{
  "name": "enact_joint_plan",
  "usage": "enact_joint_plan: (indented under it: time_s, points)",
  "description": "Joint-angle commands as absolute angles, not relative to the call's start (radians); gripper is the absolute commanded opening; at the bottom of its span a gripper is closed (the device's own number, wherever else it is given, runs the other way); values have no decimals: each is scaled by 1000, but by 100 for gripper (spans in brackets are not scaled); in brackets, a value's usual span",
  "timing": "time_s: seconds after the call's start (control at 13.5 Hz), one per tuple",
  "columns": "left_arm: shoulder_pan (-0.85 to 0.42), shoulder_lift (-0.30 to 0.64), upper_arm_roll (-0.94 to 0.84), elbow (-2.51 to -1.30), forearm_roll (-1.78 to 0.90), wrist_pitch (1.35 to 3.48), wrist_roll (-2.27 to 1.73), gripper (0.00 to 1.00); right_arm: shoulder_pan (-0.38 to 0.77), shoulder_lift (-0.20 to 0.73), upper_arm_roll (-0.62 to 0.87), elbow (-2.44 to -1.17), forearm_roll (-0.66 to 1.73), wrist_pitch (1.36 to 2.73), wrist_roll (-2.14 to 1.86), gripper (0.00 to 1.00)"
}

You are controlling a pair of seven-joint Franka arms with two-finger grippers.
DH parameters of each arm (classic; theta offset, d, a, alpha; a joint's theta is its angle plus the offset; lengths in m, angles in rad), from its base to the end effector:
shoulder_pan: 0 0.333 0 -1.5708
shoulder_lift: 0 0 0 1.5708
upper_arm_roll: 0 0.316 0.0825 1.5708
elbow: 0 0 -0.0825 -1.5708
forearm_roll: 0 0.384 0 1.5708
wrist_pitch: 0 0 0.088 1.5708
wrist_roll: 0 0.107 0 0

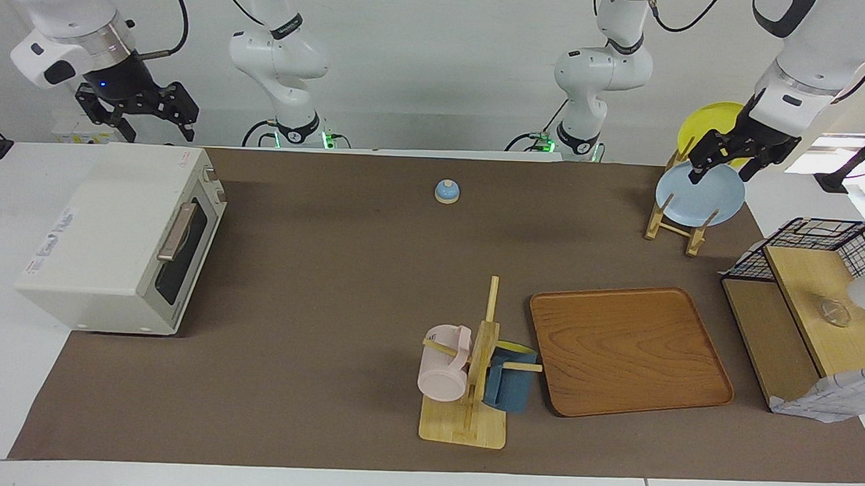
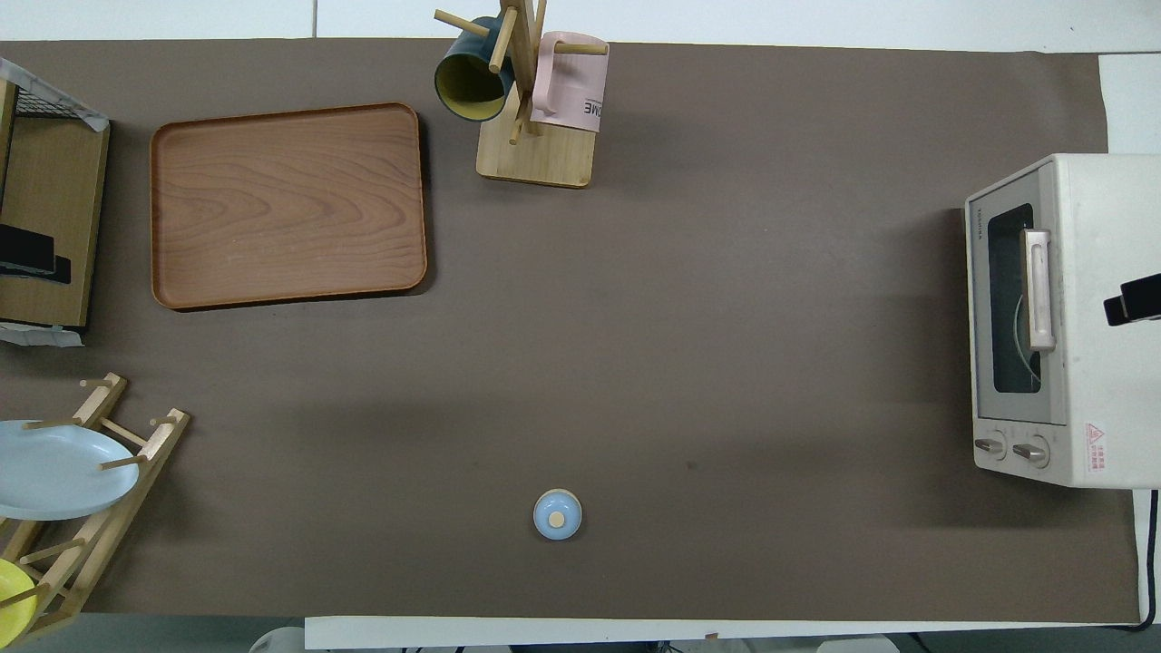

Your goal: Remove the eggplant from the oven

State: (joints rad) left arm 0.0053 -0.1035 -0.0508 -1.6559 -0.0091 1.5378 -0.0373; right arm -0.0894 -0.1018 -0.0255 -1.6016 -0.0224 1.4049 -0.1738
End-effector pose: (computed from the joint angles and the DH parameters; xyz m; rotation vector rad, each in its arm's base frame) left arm 0.5176 -0.0260 0.6370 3.1382 -0.0127 -0.0233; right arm 0.5009 -0.0613 0.6504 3.1309 0.0885 -0.1517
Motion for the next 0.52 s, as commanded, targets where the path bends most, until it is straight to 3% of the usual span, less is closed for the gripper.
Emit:
enact_joint_plan:
  time_s: [0.0,0.44]
  points:
    - [11,-115,-54,-1657,-14,1523,-46,100,-89,-91,-18,-1583,-21,1398,-183,100]
    - [11,-115,-54,-1657,-14,1522,-46,100,-92,-112,-18,-1633,-18,1429,-193,100]
